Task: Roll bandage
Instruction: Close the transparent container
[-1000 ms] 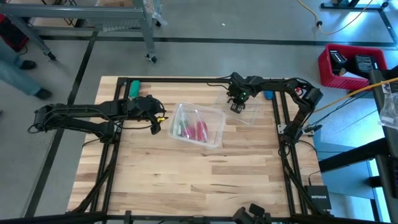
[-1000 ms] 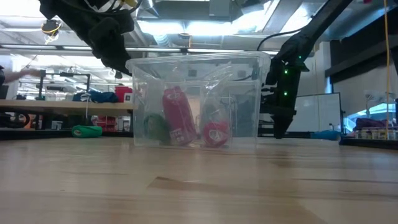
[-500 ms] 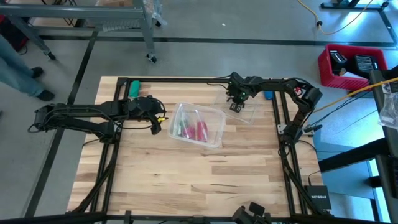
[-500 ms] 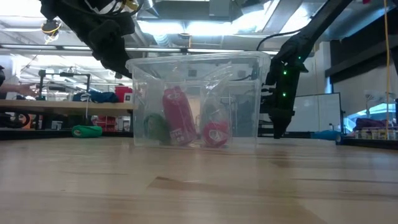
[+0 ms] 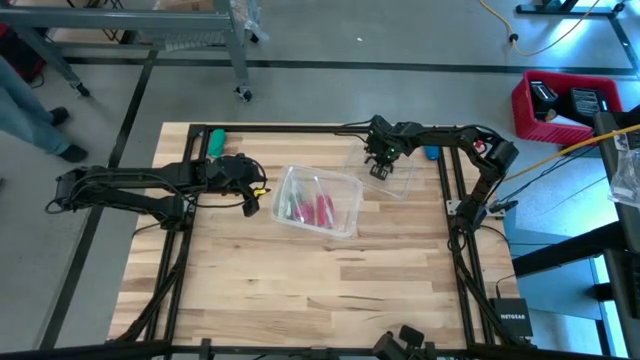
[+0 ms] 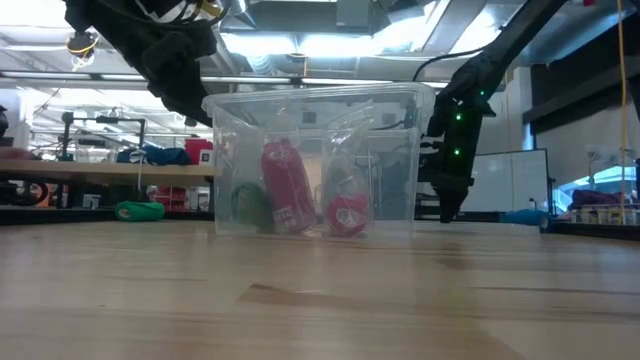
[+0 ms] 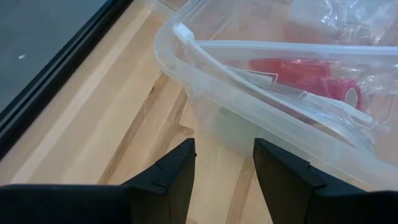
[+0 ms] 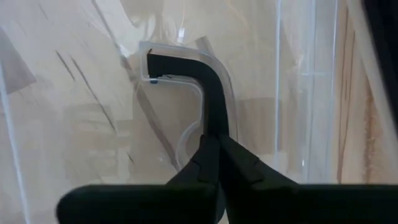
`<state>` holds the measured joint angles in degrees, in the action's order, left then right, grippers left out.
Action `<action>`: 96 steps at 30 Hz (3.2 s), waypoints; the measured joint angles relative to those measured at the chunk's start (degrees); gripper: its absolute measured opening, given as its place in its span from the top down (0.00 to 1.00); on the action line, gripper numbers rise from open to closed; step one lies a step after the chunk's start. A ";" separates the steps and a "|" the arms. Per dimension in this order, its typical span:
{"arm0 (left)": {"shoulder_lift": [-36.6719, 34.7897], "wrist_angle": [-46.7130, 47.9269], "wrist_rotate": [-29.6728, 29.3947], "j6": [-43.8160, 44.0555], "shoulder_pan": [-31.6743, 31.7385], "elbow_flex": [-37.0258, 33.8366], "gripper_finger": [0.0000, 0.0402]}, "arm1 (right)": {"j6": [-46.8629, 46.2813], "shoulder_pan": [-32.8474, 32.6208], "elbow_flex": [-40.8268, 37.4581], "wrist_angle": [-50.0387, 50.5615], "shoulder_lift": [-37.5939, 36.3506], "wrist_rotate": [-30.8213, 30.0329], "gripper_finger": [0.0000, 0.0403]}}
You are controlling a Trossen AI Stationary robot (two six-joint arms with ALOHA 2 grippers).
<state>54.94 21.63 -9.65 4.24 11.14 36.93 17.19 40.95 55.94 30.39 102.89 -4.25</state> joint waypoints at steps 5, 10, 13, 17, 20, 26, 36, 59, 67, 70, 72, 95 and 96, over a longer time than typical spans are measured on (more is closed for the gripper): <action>-0.01 0.04 0.00 0.06 0.00 0.00 0.61 | 1.53 -0.12 0.00 -0.04 0.00 -1.40 0.99; -0.04 0.04 0.00 -0.10 0.00 0.00 0.61 | 3.31 -0.11 -0.32 -0.13 -1.33 -2.86 0.99; -0.04 0.04 0.00 -0.10 0.00 0.00 0.61 | 3.89 -0.05 -0.65 1.44 -3.98 -3.30 0.99; -0.04 0.02 0.00 -0.12 0.00 0.00 0.61 | 4.43 -0.02 -0.70 3.84 -8.58 -4.53 1.00; -0.04 0.02 0.00 -0.13 0.00 0.00 0.61 | 4.71 -0.02 -0.65 5.80 -12.14 -5.51 1.00; -0.04 0.00 -0.02 -0.12 0.00 0.00 0.61 | 4.96 -0.04 -0.55 5.96 -18.46 -5.23 1.00; -0.07 0.08 -0.02 0.06 -0.01 0.00 0.61 | -3.69 -0.04 -0.44 10.16 -20.61 -0.69 0.86; -0.07 0.14 -0.02 0.30 -0.01 0.00 0.61 | -9.18 -1.77 -10.66 17.24 -20.24 24.44 0.56; -0.07 0.05 -0.02 0.89 -0.11 0.00 0.61 | -13.43 -10.24 -12.41 12.04 -20.33 14.50 0.56; -0.09 -0.12 -0.02 0.91 -0.85 0.01 0.61 | -16.63 -13.36 -13.00 10.59 -19.92 10.47 0.55; -0.17 -1.07 -0.02 1.17 -1.94 0.53 0.61 | -19.02 -14.57 -14.11 9.23 -19.86 8.76 0.55; 7.58 -7.76 -3.65 1.31 -16.89 7.77 0.61 | -33.18 -26.16 -10.39 18.38 -29.36 6.84 0.55; 7.58 -7.71 -3.67 1.14 -17.01 7.80 0.61 | -33.84 -27.19 -10.07 17.72 -30.58 6.84 0.55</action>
<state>62.52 13.92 -13.32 5.38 -5.88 44.73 -16.65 13.76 45.87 48.12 72.31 2.59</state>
